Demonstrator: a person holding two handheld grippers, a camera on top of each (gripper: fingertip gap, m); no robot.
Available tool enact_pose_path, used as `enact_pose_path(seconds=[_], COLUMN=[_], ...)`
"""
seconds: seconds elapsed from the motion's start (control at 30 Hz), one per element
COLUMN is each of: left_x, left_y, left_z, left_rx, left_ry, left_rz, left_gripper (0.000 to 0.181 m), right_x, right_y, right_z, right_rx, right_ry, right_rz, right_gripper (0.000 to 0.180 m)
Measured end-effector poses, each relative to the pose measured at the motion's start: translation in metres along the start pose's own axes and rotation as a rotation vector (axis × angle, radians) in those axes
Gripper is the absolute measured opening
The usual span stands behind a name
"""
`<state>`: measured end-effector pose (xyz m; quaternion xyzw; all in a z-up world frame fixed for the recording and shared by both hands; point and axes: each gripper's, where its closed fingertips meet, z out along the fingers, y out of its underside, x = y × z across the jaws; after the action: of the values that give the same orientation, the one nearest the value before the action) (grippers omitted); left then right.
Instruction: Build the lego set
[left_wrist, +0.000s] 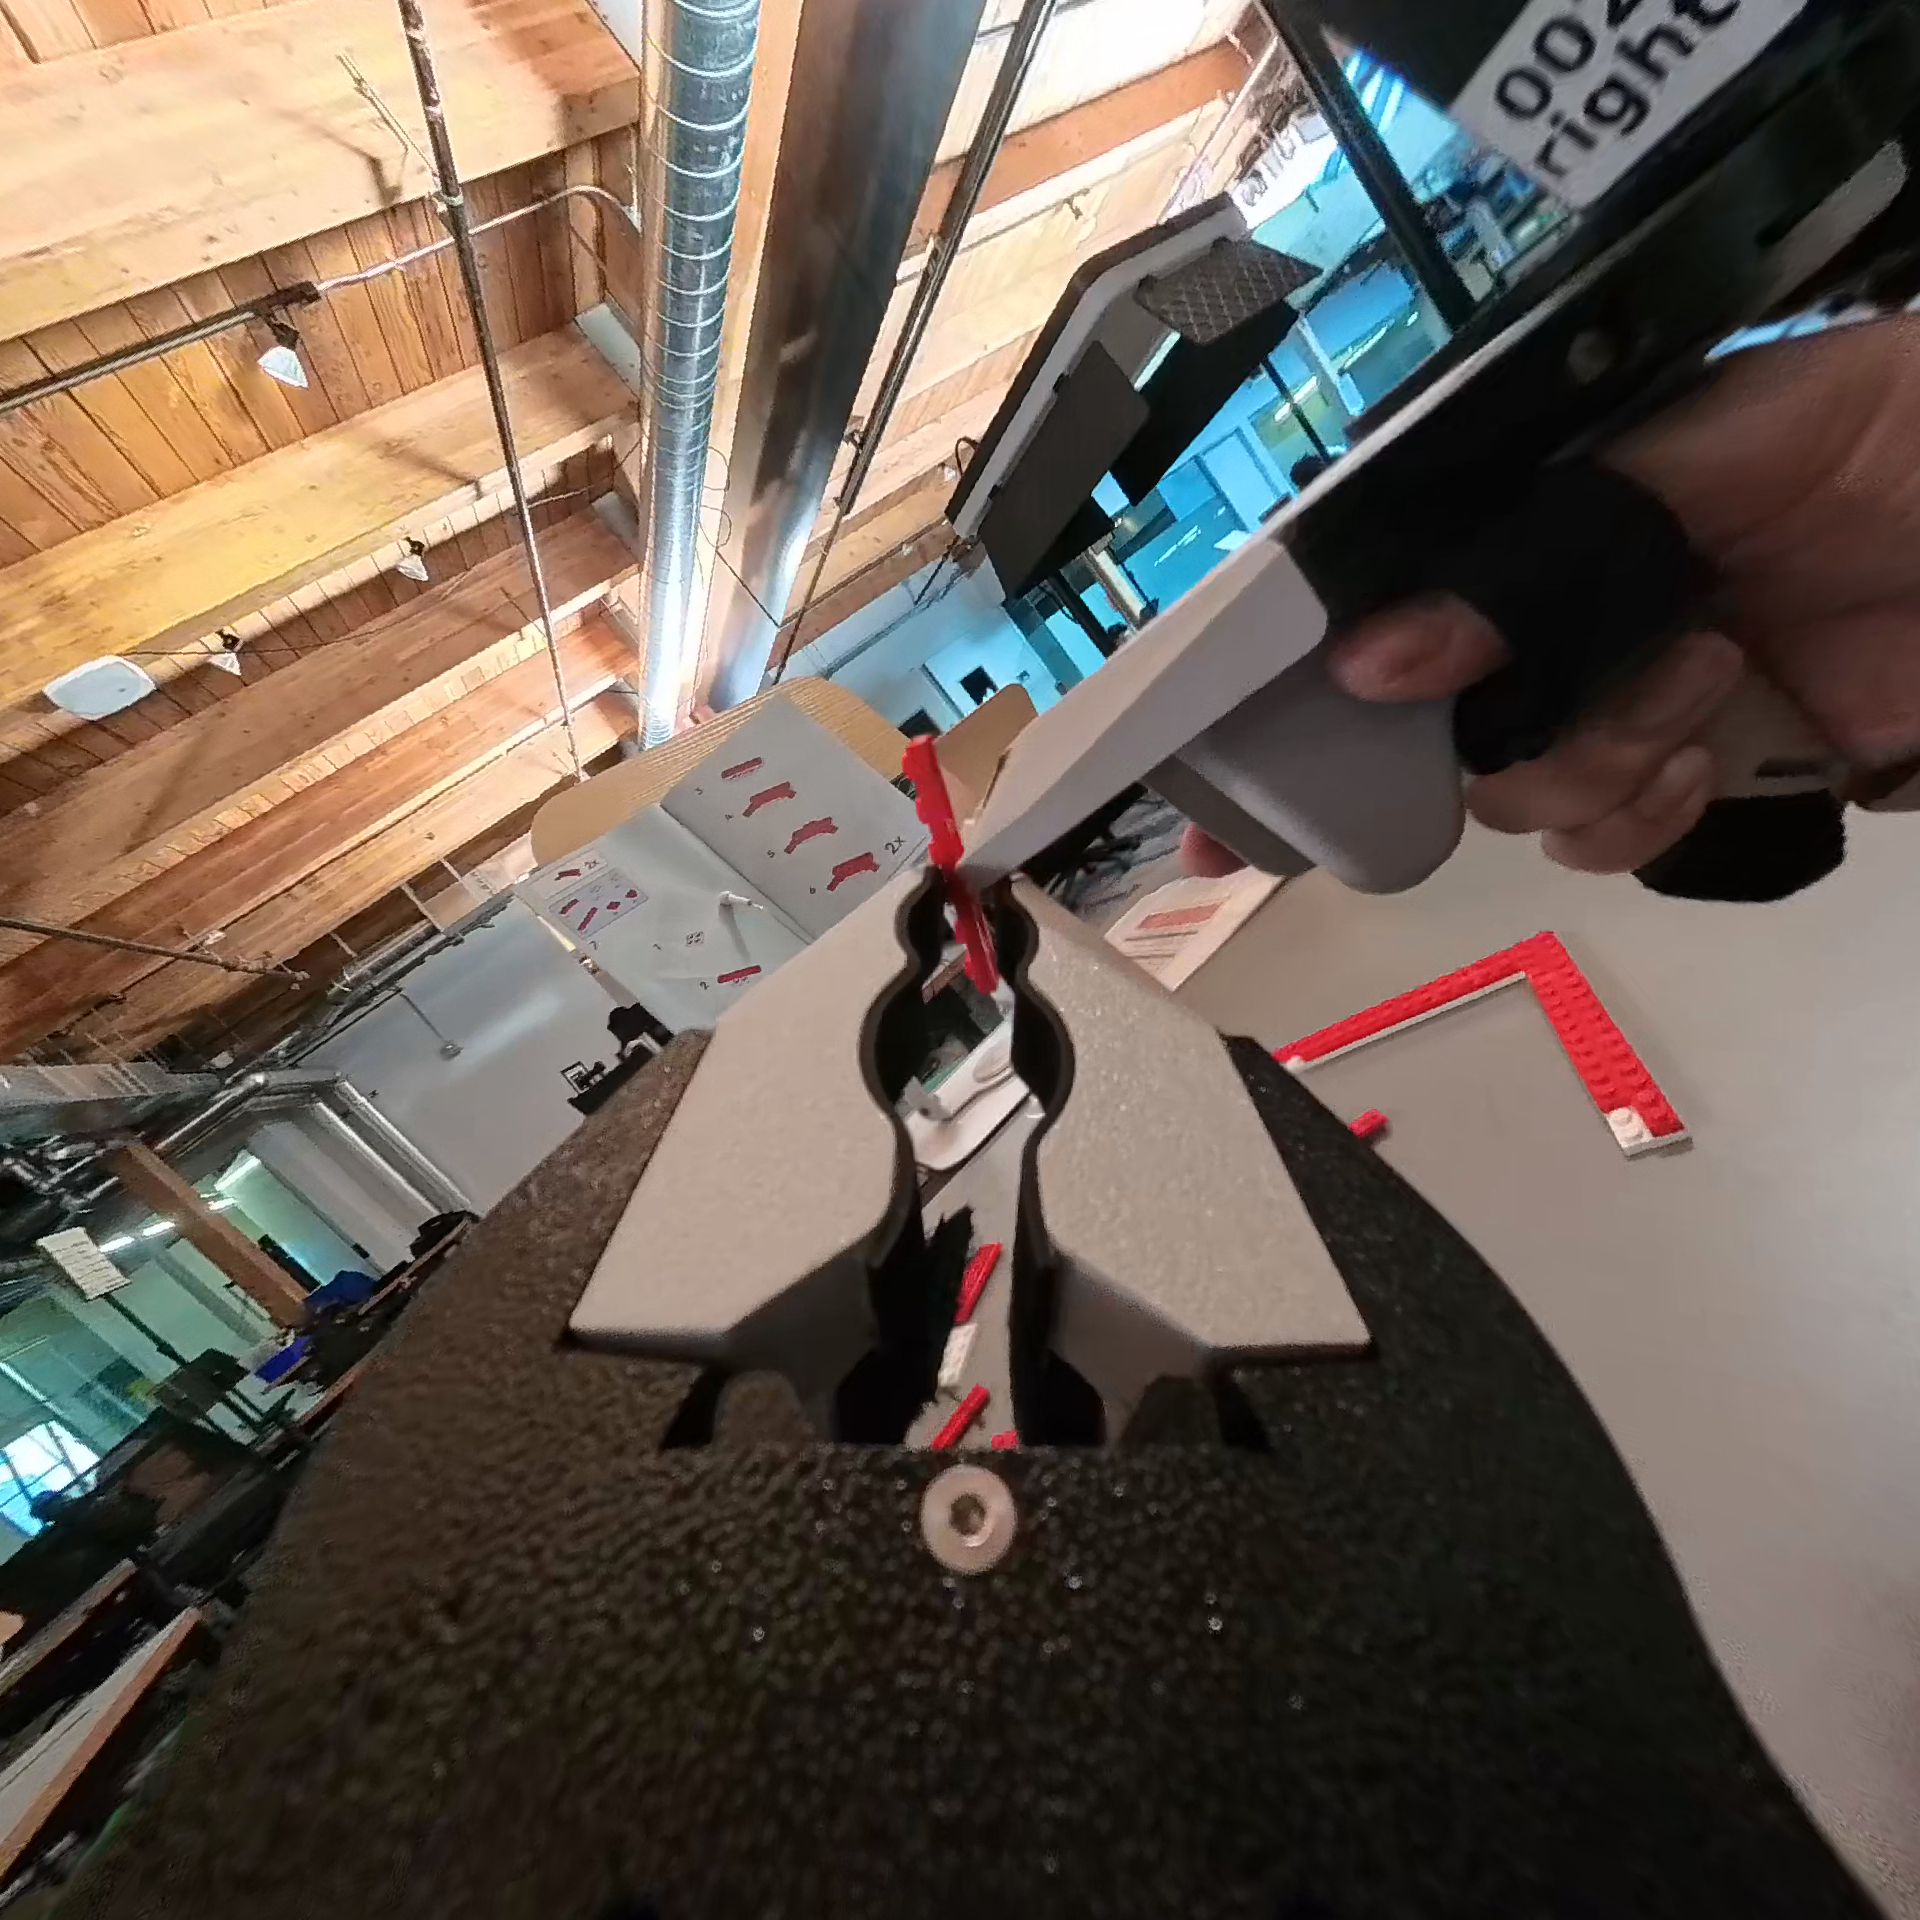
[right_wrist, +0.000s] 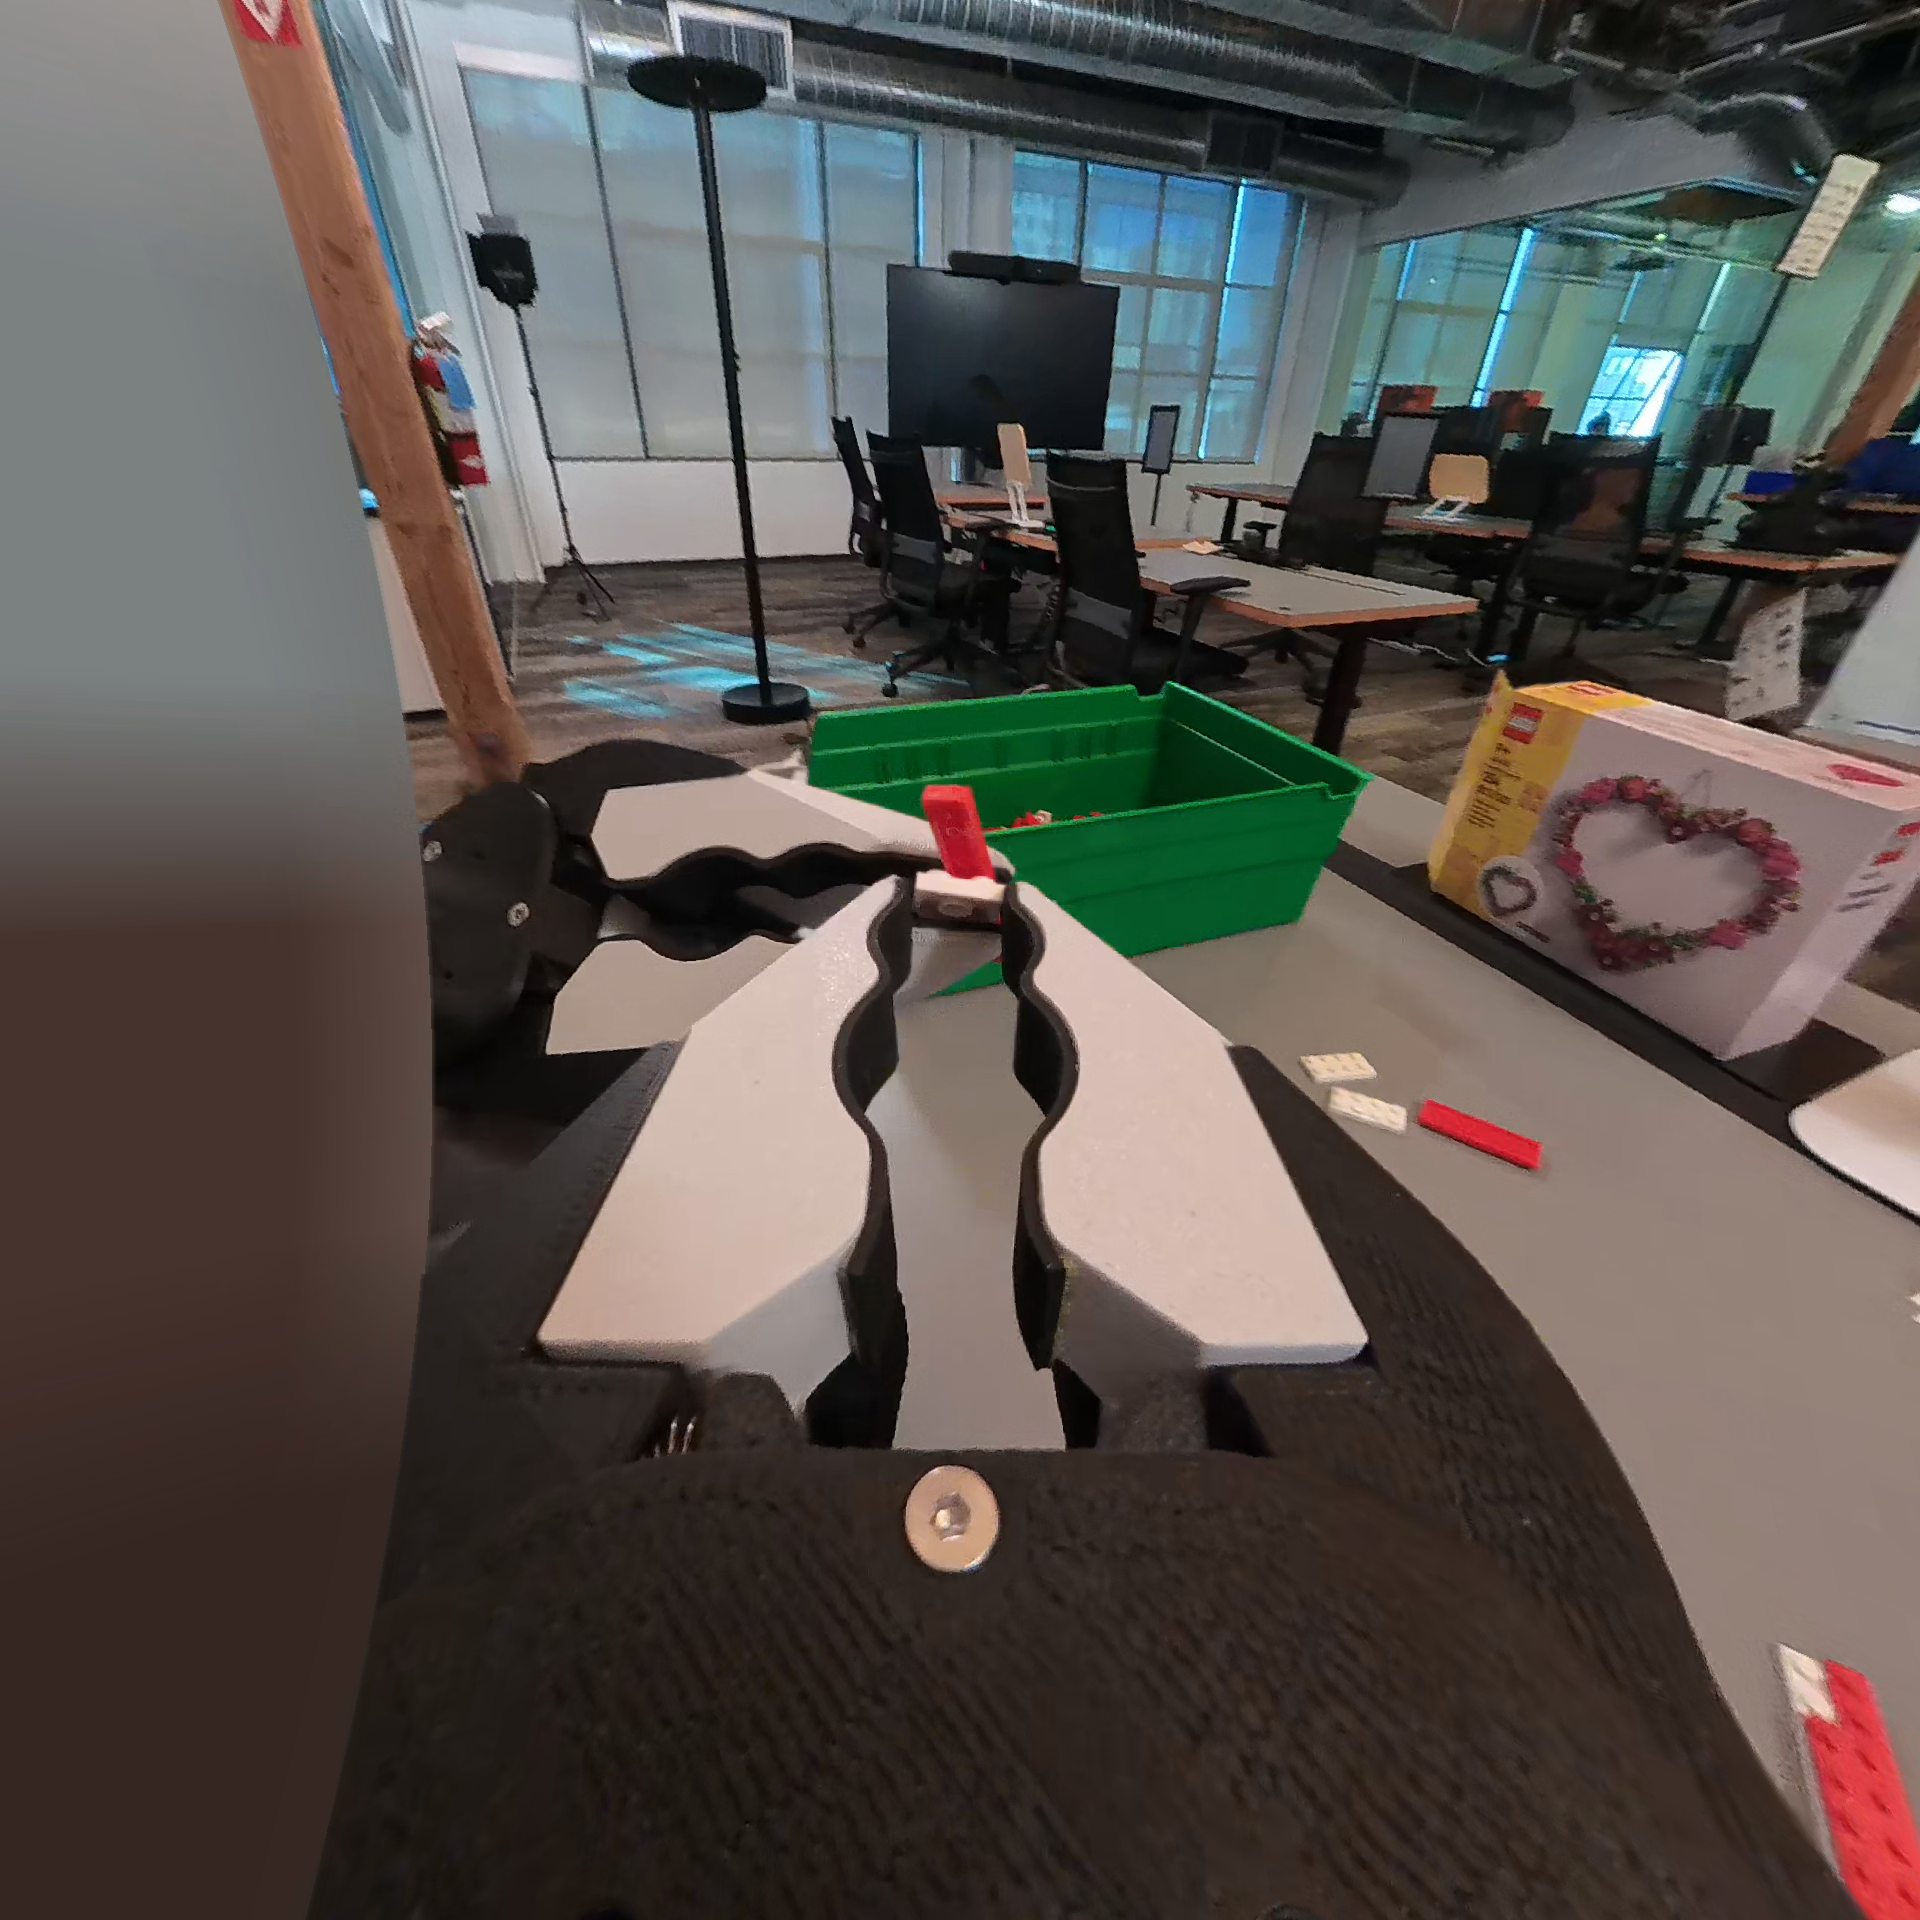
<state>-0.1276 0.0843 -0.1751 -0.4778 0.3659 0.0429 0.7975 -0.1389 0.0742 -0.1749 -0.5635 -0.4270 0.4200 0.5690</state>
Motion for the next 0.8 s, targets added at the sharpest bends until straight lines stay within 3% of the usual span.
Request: enact_pose_path(seconds=[0.3,0.6,0.8], left_x=[0.003,0.008,0.015], left_y=[0.008,0.01,0.003], left_z=[0.005,0.004,0.0], left_rx=[-0.121,-0.108,-0.043], left_ry=[-0.01,0.01,0.116], left_rz=[0.157,0.244,0.14], left_gripper=[0.007,0.007,0.006], right_x=[0.007,0.007,0.0], right_y=[0.005,0.011,0.008], right_z=[0.0,-0.002,-0.007], right_rx=[-0.066,-0.124,-0.08], right_ry=[0.121,0.157,0.07], right_rz=[-0.141,-0.231,-0.238], right_gripper=[0.014,0.014,0.02])
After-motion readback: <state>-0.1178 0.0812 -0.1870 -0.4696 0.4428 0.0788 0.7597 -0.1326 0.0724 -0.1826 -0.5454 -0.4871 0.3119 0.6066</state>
